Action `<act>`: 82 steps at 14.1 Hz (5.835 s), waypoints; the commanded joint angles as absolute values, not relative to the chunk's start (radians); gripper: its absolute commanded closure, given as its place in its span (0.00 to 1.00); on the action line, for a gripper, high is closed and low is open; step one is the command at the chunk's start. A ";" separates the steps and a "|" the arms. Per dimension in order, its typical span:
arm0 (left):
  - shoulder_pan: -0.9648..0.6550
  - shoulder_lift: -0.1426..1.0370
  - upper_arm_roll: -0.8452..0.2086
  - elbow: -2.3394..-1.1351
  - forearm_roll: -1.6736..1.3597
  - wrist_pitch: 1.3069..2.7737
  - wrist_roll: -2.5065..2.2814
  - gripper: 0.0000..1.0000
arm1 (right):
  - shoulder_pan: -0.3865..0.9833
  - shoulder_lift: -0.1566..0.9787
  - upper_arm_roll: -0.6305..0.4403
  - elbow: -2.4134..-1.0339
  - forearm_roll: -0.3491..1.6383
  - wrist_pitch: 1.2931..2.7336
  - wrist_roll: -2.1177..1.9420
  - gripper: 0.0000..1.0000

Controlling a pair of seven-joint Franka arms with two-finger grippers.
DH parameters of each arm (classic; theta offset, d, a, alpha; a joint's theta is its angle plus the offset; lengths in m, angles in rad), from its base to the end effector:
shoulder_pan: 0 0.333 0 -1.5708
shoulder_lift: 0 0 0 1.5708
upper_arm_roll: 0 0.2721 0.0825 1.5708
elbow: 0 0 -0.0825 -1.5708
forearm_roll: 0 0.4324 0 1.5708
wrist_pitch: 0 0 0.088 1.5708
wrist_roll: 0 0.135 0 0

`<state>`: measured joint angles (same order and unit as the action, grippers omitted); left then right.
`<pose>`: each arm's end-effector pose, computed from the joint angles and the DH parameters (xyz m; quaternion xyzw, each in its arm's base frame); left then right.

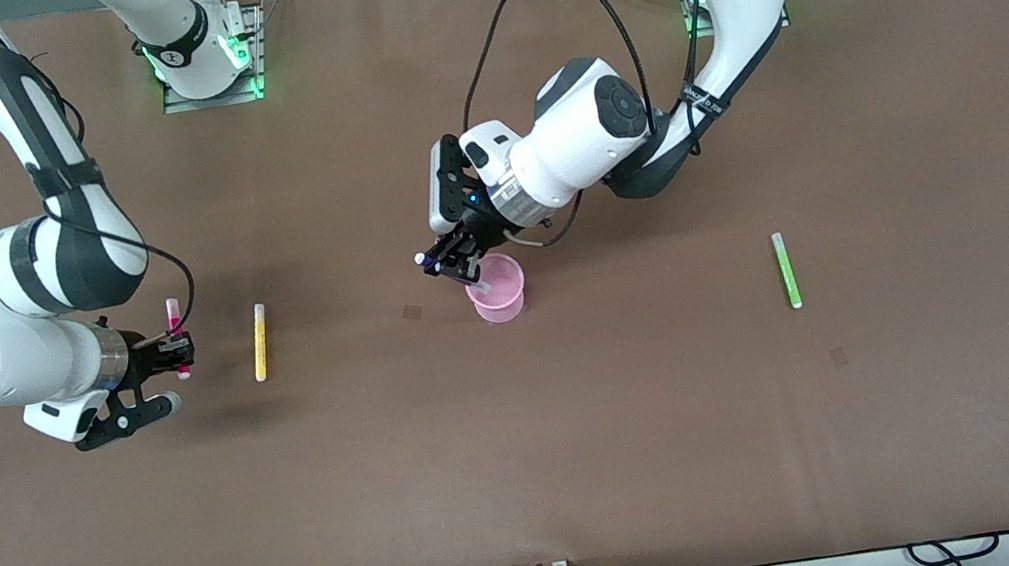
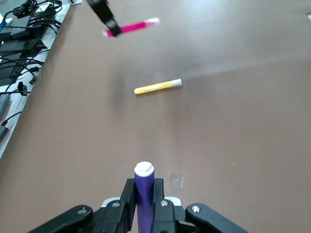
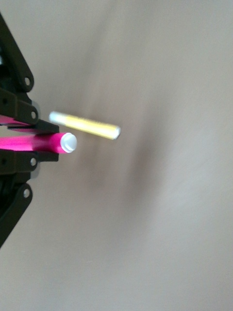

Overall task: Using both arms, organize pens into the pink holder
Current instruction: 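Move the purple pen over the pink cup with the left gripper, then lower the purple pen into the cup and open the left gripper, then withdraw the left gripper while the right gripper carries the pen over the cup, then lower the magenta pen into the pink cup with the right gripper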

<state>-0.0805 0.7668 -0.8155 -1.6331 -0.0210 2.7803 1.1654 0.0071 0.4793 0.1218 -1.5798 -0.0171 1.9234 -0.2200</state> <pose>0.5381 -0.5385 0.2636 0.6045 -0.7053 0.3151 0.1944 0.6836 0.0815 0.2629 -0.9827 -0.1717 0.0650 0.0236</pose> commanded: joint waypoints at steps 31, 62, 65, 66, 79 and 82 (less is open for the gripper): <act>0.028 0.614 -0.798 -1.718 0.000 2.463 0.920 0.00 | 0.029 0.525 0.497 -1.491 0.098 2.175 -0.894 1.00; 0.021 -0.067 -0.067 -1.694 -0.034 1.654 -0.003 0.00 | 0.359 0.696 0.453 -1.503 0.207 2.568 -0.775 1.00; 0.021 -0.037 -0.067 -1.672 -0.034 1.649 -0.006 0.00 | 0.360 0.698 0.453 -1.505 0.187 2.568 -0.775 1.00; 0.040 -0.038 -0.067 -1.674 -0.034 1.637 -0.006 0.00 | 0.359 0.698 0.453 -1.514 0.186 2.566 -0.779 1.00; 0.037 -0.014 -0.107 -1.644 -0.032 1.626 -0.066 0.00 | 0.359 0.698 0.437 -1.523 0.133 2.488 -0.779 1.00; 0.041 -0.014 -0.109 -1.644 -0.032 1.624 -0.066 0.00 | 0.360 0.699 0.439 -1.531 0.135 2.488 -0.773 1.00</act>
<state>0.0374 -0.0240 -0.1040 -1.6690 -0.0467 1.6405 -0.0535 0.3603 0.7008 0.4338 -1.5239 0.1486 2.4912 -0.7839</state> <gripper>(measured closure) 0.000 0.828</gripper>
